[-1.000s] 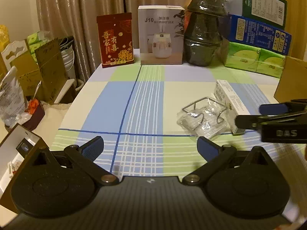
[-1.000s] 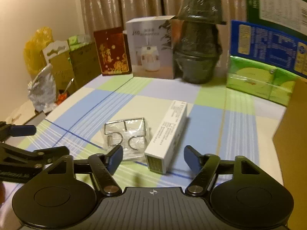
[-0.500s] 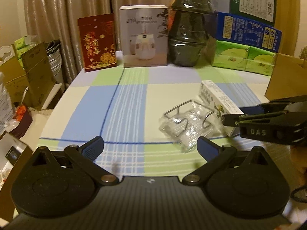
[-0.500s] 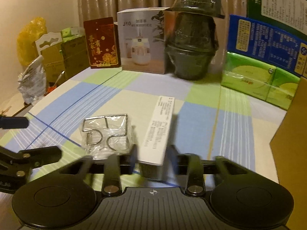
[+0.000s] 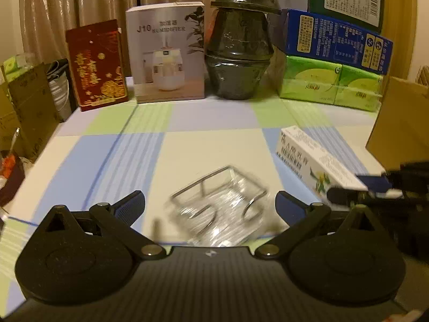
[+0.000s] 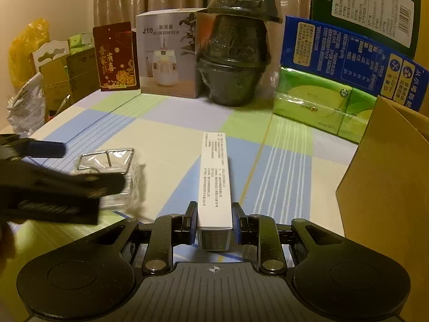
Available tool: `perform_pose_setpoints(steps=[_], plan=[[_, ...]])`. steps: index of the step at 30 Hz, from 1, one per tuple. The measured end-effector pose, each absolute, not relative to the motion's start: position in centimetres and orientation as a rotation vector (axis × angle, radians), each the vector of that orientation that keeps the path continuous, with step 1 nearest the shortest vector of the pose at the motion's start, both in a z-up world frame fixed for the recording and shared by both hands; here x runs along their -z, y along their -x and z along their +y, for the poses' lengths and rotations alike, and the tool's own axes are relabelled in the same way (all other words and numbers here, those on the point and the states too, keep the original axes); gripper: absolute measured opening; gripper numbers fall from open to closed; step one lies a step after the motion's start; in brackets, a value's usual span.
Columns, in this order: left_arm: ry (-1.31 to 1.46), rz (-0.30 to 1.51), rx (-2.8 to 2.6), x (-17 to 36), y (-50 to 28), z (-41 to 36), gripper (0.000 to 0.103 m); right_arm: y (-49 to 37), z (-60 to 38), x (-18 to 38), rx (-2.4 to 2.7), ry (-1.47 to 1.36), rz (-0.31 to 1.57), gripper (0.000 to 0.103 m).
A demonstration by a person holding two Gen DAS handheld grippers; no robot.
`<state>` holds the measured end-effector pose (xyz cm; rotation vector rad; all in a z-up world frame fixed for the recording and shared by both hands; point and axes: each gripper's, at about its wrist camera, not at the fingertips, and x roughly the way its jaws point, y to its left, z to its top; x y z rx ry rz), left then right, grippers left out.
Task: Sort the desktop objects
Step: 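Grasp the clear plastic wire-frame holder with the left tool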
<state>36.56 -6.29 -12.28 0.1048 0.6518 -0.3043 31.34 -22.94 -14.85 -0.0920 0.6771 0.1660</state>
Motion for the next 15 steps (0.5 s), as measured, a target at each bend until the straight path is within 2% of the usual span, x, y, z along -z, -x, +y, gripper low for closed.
perform_pose_setpoints(steps=[5,10,12,15], plan=[[-0.067,0.685,0.257,14.0,-37.7,-7.1,0.101,-31.4,-23.0,14.9,-0.173,0.095,0.671,0.023],[-0.043,0.663,0.263,14.2,-36.8,-6.5,0.08,-31.2,-23.0,14.9,-0.181,0.093,0.672,0.023],[-0.065,0.674,0.273,14.0,-36.3,-6.3,0.076,-31.1,-23.0,14.9,-0.186,0.094,0.675,0.023],[-0.105,0.698,0.296,13.5,-34.9,-5.8,0.074,-30.5,-22.8,14.8,-0.196,0.096,0.688,0.023]])
